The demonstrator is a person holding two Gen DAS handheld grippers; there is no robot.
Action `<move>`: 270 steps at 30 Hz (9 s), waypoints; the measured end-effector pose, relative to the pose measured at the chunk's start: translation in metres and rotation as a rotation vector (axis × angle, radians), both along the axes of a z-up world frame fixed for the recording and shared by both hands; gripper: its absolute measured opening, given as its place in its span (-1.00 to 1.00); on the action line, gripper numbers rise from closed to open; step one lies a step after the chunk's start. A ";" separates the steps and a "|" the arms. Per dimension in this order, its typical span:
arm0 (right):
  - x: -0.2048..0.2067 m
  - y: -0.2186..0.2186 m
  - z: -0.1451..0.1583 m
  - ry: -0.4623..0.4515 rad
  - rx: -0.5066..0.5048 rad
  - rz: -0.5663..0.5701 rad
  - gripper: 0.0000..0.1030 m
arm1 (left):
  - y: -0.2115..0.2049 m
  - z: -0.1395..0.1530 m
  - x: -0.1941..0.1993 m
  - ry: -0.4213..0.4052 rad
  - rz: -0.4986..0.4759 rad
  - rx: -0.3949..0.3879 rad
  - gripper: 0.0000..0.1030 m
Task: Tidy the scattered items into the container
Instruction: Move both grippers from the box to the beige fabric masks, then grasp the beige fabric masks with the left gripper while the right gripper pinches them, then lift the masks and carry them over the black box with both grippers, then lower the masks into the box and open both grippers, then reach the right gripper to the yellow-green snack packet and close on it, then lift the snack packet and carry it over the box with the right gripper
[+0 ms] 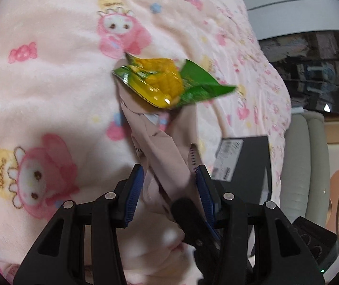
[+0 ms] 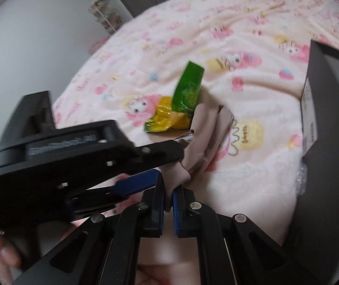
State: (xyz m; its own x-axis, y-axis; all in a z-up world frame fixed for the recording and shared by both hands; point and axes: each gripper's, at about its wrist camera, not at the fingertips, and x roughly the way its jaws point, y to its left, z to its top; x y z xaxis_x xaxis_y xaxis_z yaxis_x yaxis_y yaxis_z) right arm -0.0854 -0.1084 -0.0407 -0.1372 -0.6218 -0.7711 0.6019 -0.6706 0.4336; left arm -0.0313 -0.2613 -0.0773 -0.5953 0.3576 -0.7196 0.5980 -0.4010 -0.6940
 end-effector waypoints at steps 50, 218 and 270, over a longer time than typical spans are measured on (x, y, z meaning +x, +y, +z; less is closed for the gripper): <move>0.047 0.098 0.057 0.078 -0.213 -0.036 -0.98 | 0.092 0.055 0.003 0.402 -0.483 0.019 -0.38; 0.031 0.234 0.092 0.263 0.059 -0.317 -0.13 | 0.224 0.139 0.026 0.234 -0.672 -0.568 0.15; -0.025 0.038 0.079 0.041 -0.101 -0.101 -0.54 | 0.008 0.076 0.038 0.254 -0.315 -0.006 0.10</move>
State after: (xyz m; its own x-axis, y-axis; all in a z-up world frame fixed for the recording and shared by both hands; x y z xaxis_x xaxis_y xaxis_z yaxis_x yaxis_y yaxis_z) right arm -0.1100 -0.0699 0.0379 -0.2326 -0.6776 -0.6976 0.5522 -0.6825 0.4789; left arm 0.0068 -0.2530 -0.0012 -0.6166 0.5471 -0.5661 0.2549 -0.5416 -0.8011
